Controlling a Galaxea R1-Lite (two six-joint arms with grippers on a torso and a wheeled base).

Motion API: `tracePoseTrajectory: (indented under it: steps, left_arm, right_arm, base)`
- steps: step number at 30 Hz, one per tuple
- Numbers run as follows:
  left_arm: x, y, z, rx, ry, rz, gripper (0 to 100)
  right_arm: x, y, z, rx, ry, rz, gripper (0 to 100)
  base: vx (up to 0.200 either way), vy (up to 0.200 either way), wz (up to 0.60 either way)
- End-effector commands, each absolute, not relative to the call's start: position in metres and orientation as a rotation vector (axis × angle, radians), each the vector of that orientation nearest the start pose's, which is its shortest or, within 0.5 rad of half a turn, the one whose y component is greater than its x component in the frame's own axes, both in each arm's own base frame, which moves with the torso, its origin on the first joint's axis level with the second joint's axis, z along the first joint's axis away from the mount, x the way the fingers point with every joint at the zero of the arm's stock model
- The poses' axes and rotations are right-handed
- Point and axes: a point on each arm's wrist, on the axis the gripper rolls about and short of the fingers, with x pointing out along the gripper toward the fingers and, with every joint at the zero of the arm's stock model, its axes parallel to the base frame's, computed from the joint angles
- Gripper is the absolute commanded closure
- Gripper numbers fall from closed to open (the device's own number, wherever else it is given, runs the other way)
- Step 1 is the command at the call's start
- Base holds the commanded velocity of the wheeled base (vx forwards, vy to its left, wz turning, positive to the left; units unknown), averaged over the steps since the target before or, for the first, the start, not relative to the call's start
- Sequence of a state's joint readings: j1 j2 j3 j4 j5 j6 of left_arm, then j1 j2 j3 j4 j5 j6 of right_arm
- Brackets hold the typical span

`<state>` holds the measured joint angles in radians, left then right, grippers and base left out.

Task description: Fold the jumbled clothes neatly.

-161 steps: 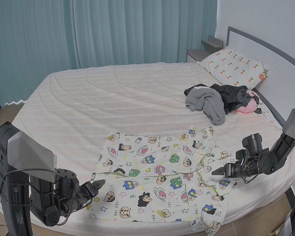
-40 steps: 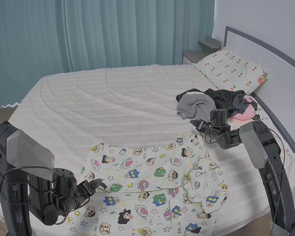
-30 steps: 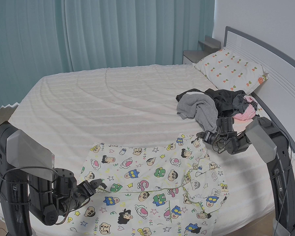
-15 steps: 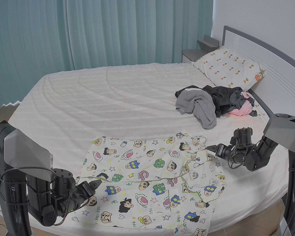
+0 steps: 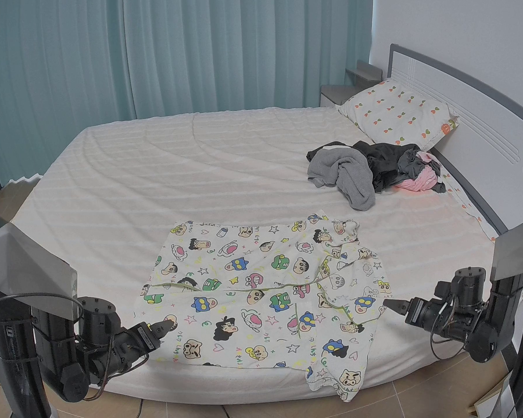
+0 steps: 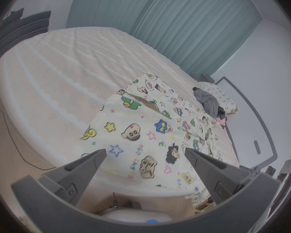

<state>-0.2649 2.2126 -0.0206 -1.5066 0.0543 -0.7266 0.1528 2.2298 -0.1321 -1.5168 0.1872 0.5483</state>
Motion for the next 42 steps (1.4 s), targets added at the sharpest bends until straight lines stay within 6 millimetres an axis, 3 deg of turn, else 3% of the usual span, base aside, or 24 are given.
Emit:
tracePoseTrajectory:
  steps: [1,7,14,28,37,38,42]
  left_arm:
    - [0.207,-0.039,-0.011,-0.578,0.759,0.096,0]
    - [0.210,-0.019,-0.032,-0.513,0.820,0.160,0]
    - [0.214,-0.020,-0.068,-0.477,0.891,0.166,0]
    - [0.252,-0.032,-0.077,-0.458,0.769,0.094,0]
    - [0.255,-0.031,-0.079,-0.448,0.748,0.136,0]
    - [0.255,-0.031,-0.079,-0.446,0.751,0.137,100]
    - [0.254,-0.032,-0.079,-0.444,0.752,0.135,100]
  right_arm:
    - [0.224,0.049,-0.002,0.587,0.690,0.188,0]
    - [0.223,0.050,-0.002,0.611,0.697,0.187,0]
    - [0.221,0.048,-0.002,0.616,0.705,0.180,0]
    - [0.223,0.049,-0.002,0.619,0.700,0.185,0]
    - [0.220,0.050,-0.003,0.618,0.721,0.200,0]
    - [0.220,0.050,-0.004,0.619,0.725,0.202,0]
    - [0.217,0.050,-0.007,0.617,0.750,0.197,0]
  base:
    - [0.000,0.000,0.00]
    - [0.000,0.000,0.00]
    - [0.000,0.000,0.00]
    - [0.000,0.000,0.00]
    - [0.000,0.000,0.00]
    - [0.000,0.000,0.00]
    - [0.000,0.000,0.00]
